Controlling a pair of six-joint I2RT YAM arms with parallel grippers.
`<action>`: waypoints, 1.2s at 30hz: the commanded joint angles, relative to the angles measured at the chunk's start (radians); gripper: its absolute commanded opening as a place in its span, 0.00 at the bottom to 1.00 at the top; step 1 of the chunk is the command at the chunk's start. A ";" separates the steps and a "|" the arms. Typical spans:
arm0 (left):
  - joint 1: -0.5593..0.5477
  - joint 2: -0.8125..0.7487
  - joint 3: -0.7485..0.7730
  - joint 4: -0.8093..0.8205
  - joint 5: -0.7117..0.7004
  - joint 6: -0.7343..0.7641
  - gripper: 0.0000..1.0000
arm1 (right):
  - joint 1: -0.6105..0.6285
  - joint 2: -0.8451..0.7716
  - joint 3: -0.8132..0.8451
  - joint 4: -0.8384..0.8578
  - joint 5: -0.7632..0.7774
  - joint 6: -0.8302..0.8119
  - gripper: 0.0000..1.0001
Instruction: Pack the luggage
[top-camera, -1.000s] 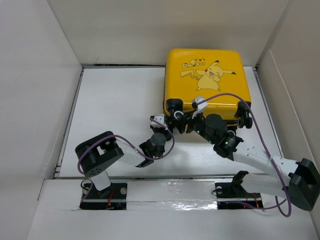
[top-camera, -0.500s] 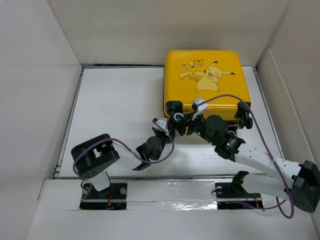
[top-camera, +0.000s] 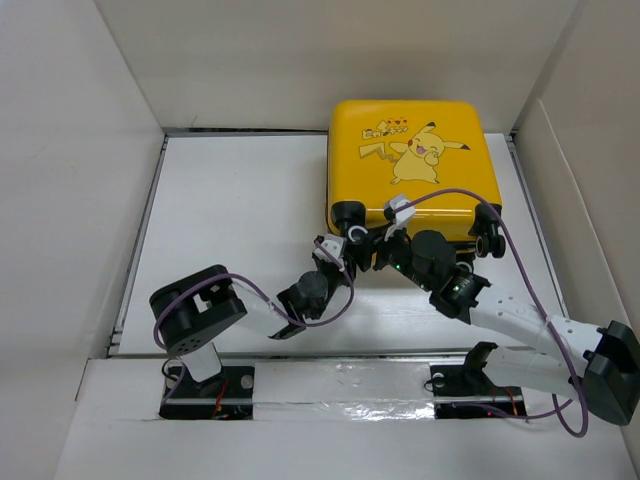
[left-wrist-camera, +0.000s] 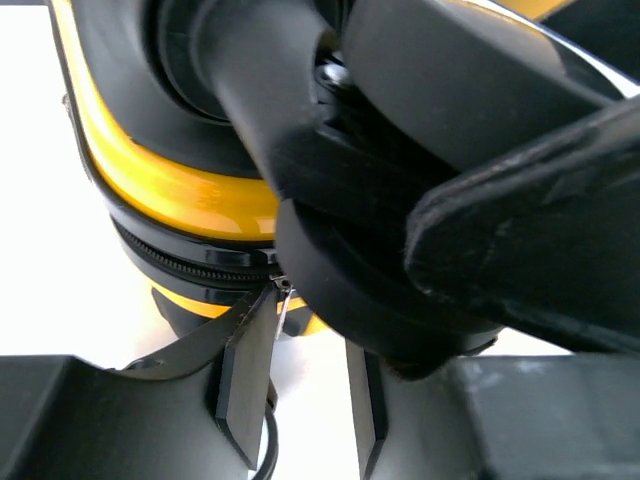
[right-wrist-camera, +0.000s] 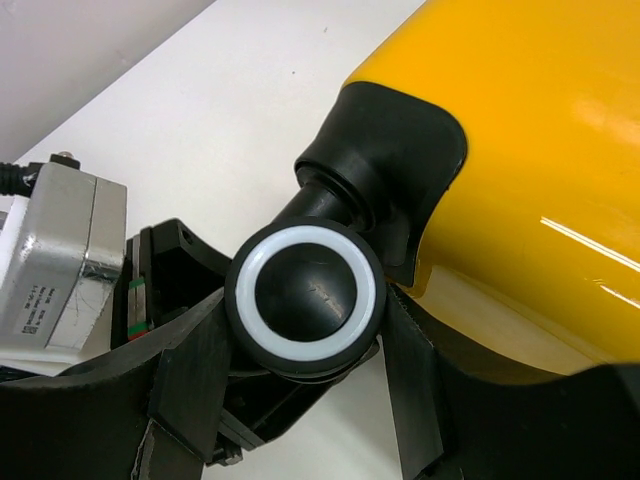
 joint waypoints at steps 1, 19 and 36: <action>0.024 0.014 0.061 0.037 0.016 -0.010 0.25 | 0.040 -0.037 0.052 0.177 -0.134 0.056 0.00; 0.073 -0.035 0.022 -0.057 -0.087 -0.011 0.00 | 0.040 -0.112 0.013 0.147 -0.093 0.059 0.00; 0.202 -0.260 -0.119 -0.316 -0.231 -0.116 0.00 | 0.040 -0.347 -0.079 -0.046 -0.029 0.045 0.00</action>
